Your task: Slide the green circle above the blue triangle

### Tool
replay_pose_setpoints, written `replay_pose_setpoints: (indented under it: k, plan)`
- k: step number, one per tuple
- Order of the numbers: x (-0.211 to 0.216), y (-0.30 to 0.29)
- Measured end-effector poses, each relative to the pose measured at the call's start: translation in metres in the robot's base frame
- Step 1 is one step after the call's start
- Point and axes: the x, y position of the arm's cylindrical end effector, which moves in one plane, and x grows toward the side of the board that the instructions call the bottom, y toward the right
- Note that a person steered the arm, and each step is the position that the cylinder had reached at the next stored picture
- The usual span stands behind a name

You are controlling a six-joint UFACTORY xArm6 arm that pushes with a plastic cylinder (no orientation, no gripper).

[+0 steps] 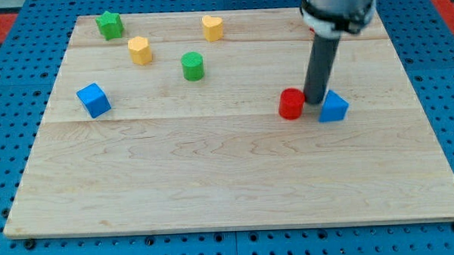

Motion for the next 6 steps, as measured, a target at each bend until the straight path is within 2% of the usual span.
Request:
replay_pose_setpoints:
  k: [1,3,4,5,6]
  plan:
    - [-0.006,0.000]
    - [-0.084,-0.081]
    - [-0.061,-0.179]
    - [-0.079,-0.228]
    - [-0.129,-0.221]
